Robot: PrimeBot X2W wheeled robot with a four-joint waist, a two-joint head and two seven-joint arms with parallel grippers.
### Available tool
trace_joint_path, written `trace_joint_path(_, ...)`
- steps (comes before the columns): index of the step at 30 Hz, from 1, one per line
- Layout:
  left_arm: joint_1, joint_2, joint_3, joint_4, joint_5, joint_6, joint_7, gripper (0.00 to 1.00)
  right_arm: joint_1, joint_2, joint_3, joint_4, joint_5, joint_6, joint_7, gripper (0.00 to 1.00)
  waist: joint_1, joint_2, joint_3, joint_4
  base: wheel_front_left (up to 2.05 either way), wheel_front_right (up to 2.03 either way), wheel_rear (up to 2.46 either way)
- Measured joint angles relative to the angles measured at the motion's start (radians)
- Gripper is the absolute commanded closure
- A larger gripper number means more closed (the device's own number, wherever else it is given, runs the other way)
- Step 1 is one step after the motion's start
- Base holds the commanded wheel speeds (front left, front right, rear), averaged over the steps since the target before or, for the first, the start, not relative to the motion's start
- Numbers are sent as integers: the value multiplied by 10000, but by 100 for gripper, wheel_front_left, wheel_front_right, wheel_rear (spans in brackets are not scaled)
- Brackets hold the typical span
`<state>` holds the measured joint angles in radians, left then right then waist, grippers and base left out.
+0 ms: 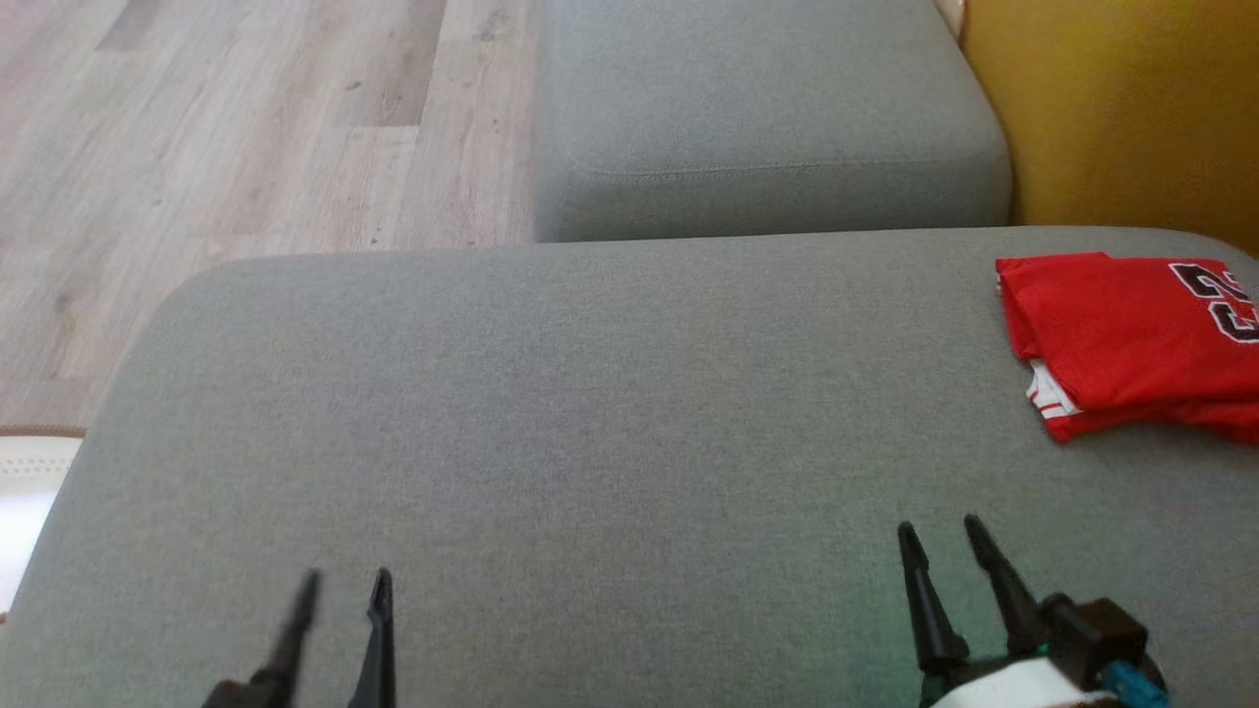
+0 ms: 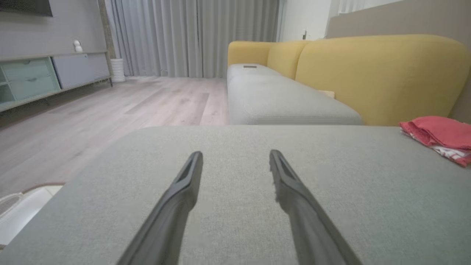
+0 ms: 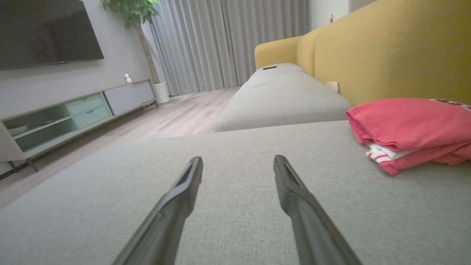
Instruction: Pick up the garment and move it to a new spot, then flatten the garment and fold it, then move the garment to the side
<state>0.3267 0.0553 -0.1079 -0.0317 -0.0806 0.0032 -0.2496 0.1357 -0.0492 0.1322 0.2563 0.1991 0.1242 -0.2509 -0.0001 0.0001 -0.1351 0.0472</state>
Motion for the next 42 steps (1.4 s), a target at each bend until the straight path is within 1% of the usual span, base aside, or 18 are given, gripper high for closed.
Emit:
trace_joint_path(1, 1, -2, -2, 25, -2, 4, 4, 100, 3, 4, 27, 21, -29, -2, 2, 100, 0, 0, -5, -20, 0, 0, 0)
trace_joint_path(4, 60, -15, -92, 543, -12, 2, 29, 100, 122, 12, 35, 489, -25, -4, 19, 100, 0, 0, -3, -25, 0, 0, 0)
trace_joint_path(6, 193, -13, -92, 650, -174, 2, 31, 100, 319, 13, 35, 593, 127, -4, 48, 100, 0, 0, 21, -33, 0, 0, 0)
trace_joint_path(8, 194, -10, -88, 681, -585, 0, 115, 100, 384, 13, 12, 606, 472, -4, 121, 100, 0, 0, 56, -44, 0, 0, 0)
trace_joint_path(42, -715, 69, 109, 1371, -4949, -347, 869, 100, -92, 4, -514, 522, 4435, -6, 941, 100, 1, 0, 430, -163, 0, 0, 0)
